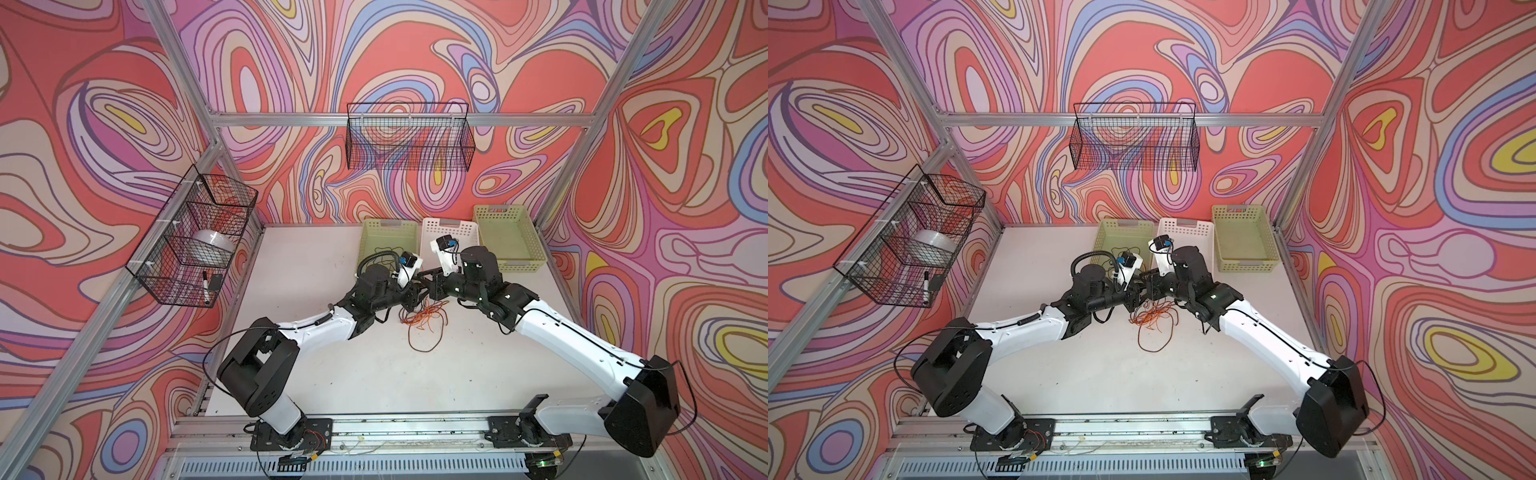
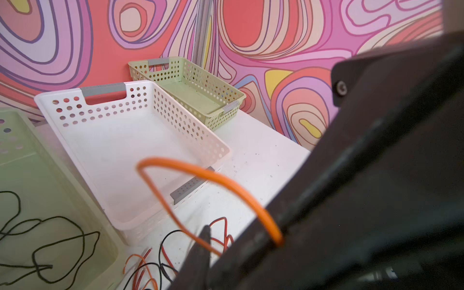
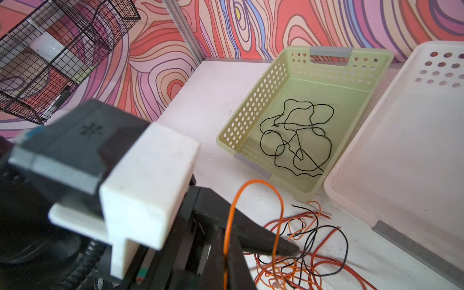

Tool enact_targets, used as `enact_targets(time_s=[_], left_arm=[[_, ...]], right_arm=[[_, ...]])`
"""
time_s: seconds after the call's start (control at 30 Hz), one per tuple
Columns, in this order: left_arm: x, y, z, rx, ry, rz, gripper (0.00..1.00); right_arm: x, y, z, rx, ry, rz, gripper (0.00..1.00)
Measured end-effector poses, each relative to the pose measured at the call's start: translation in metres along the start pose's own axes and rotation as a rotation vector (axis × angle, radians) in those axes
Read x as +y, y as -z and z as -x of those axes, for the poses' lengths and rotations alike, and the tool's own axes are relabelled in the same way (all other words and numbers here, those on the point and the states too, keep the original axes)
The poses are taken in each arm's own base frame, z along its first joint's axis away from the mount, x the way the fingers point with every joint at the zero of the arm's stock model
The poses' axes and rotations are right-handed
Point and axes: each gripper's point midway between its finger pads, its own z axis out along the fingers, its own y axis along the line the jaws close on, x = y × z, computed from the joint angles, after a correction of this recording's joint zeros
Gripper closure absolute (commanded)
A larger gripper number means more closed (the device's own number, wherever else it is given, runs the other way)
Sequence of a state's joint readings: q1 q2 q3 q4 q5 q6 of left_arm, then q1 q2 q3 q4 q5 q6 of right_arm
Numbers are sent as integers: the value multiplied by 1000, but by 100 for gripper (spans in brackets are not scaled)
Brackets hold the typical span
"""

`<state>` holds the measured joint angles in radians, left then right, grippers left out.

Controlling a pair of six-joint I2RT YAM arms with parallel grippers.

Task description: Untangle the cables

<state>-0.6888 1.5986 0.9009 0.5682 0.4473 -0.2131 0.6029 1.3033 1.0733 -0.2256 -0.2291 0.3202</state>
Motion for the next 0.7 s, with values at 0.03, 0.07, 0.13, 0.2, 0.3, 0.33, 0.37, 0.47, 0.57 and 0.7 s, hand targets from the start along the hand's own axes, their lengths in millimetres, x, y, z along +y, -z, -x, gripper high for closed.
enact_targets(time_s=[0.03,0.07,0.13,0.2,0.3,0.33,0.37,0.47,0.57,0.7], left_arm=[[0,0,0,-1,0,2,100],[0,0,1,-3,-3,3,100],[1,0,2,-6,-4,9,100],[1,2,4,-11,-6,12,100],[-3,7,14,-33,-15,15,100],[-4,9,18,-42,-19,14,100],[-6,12,23,-52,-23,14,100],[-13,21,39,-87,-38,8,100],[-21,27,50,-108,-52,-1,100],[-30,27,60,-115,-69,-15,100]], right_arm=[[0,3,1,-10,1,-4,80],[0,7,3,-24,9,-10,74],[0,17,7,-55,19,-22,65],[-2,29,12,-94,35,-47,60],[-10,46,14,-147,53,-100,55],[-14,50,12,-159,56,-120,54],[-17,52,9,-165,58,-136,54],[-30,48,-11,-142,54,-168,52],[-43,33,-43,-65,39,-180,52],[-44,13,-68,14,26,-135,52]])
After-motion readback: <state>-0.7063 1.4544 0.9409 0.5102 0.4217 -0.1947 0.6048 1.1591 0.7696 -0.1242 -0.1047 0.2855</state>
